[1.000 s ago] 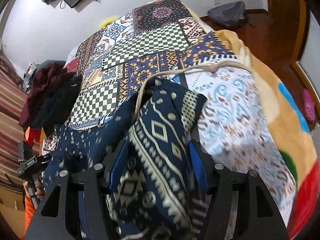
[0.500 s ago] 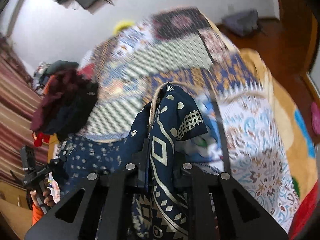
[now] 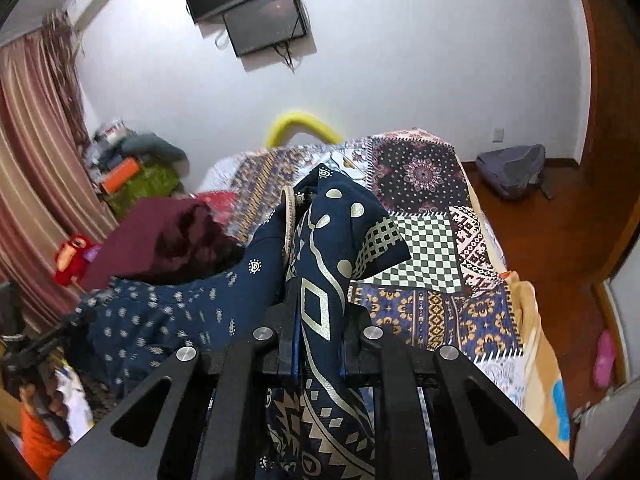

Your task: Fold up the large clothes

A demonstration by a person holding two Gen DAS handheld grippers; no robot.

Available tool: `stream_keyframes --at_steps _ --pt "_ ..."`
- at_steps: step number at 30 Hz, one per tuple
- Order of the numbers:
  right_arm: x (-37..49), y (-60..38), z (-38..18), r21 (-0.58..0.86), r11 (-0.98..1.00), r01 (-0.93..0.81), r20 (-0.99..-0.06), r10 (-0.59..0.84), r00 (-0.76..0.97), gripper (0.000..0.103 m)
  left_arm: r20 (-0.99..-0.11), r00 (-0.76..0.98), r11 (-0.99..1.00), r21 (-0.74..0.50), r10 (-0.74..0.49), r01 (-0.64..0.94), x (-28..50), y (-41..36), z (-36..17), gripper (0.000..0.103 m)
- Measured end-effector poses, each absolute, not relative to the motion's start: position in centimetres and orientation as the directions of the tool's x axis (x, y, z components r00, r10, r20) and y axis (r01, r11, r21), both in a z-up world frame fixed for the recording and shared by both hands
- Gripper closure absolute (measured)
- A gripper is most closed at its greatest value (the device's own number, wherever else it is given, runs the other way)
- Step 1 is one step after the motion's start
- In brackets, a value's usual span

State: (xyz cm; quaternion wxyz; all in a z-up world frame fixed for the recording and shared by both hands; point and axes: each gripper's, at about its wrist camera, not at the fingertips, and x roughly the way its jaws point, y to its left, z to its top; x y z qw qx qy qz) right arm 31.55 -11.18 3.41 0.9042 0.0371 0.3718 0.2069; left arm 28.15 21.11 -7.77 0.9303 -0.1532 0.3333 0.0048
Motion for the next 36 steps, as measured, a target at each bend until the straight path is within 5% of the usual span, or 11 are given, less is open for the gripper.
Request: stream_keyframes --at_steps 6,17,23,36 --pt "34.5 -9.0 -3.0 0.159 0.939 -0.304 -0.766 0.312 0.562 0.092 -0.696 0.718 0.967 -0.202 -0.028 -0.158 31.8 20.5 -11.7 0.090" --pt "37.5 -11.3 -12.4 0.023 0.975 -0.222 -0.906 0.114 0.408 0.088 -0.858 0.509 0.926 -0.246 -0.071 -0.288 36.2 23.6 -22.8 0.084" --pt "37.5 -14.6 -10.7 0.089 0.988 -0.129 -0.901 0.135 0.412 0.083 -0.868 0.494 0.932 -0.223 -0.057 -0.286 36.2 23.6 -23.4 0.078" --pt "28.4 -15.1 -0.3 0.023 0.951 -0.309 -0.769 0.214 0.602 0.078 -0.797 0.603 0.967 -0.142 0.014 -0.210 29.9 20.9 -14.9 0.078"
